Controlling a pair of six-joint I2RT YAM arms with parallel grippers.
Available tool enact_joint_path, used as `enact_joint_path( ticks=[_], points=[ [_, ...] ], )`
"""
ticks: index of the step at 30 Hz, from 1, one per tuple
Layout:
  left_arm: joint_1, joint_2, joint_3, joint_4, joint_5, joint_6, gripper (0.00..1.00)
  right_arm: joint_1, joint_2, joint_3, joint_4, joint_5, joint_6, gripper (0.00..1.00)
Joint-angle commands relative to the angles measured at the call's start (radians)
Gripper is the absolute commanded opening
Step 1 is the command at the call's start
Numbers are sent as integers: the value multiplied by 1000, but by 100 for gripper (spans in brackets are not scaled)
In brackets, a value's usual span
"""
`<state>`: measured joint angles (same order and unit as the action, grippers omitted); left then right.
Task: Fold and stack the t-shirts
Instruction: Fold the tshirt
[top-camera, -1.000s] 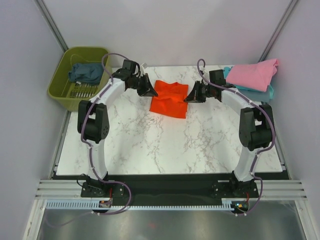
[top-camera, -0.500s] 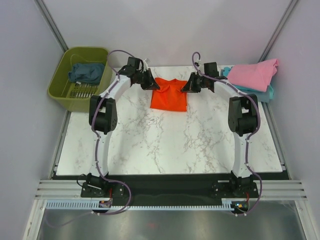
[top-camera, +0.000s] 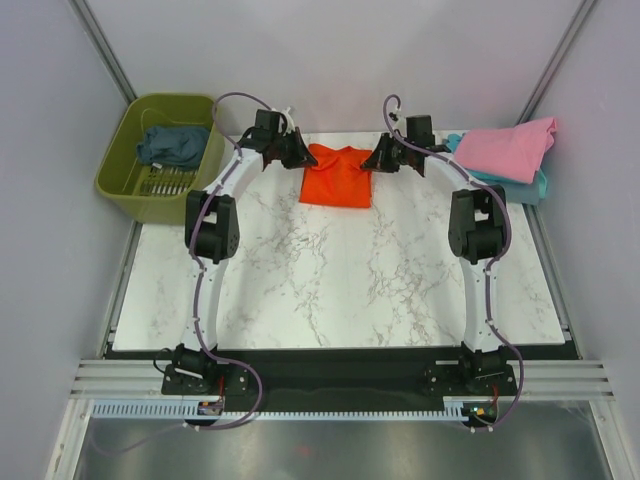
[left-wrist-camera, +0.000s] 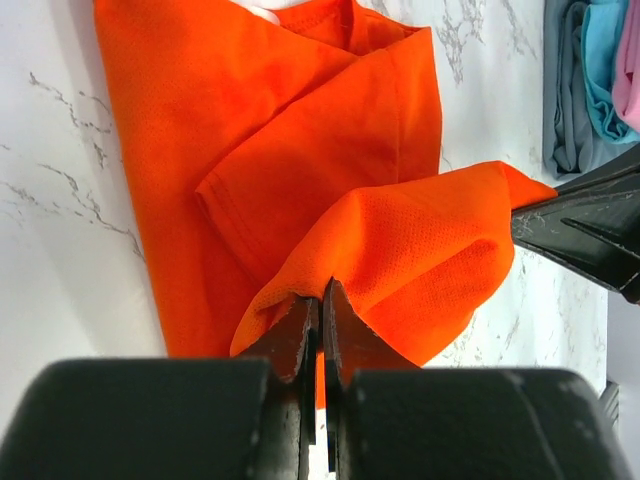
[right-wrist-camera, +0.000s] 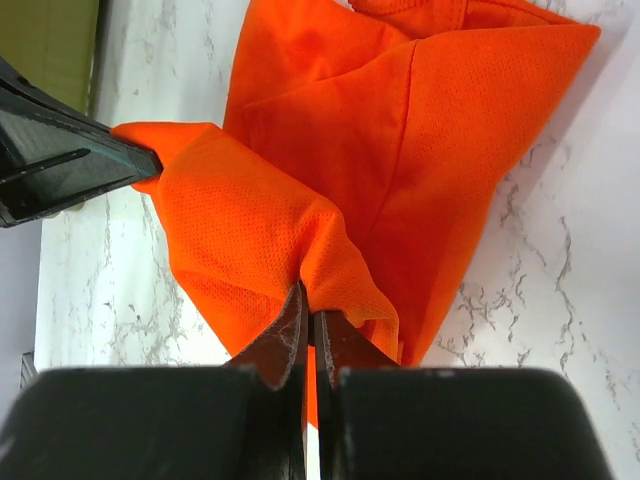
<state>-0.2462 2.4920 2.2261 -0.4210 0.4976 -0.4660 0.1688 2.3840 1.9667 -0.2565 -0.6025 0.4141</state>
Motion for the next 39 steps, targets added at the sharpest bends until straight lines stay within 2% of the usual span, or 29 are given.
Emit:
enact_joint_path(
  ticks=[1,6,10,18,25,34,39],
  points=[
    [-1,-88,-20,39,-4,24,2,-6,-40,25,37,-3,0,0],
    [-7,-235,-216,8,68,-26,2,-5,-147,-132,37,-69,48,0],
    [-8,-367,-391,-18,114,-60,2,0,-297,-305,26,-115,80,0],
    [-24,-582,-617,-68,139,-97,2,1,-515,-531,2,-154,103,0],
    [-45,-766,-900,-78,157,-132,2,11,-698,-751,-16,-155,104,0],
    [-97,-964,-1094,-85,125,-140,2,37,-928,-997,-64,-158,120,0],
    [-107,-1048,-1143,-102,96,-126,2,63,-1029,-1040,-89,-149,118,0]
  ],
)
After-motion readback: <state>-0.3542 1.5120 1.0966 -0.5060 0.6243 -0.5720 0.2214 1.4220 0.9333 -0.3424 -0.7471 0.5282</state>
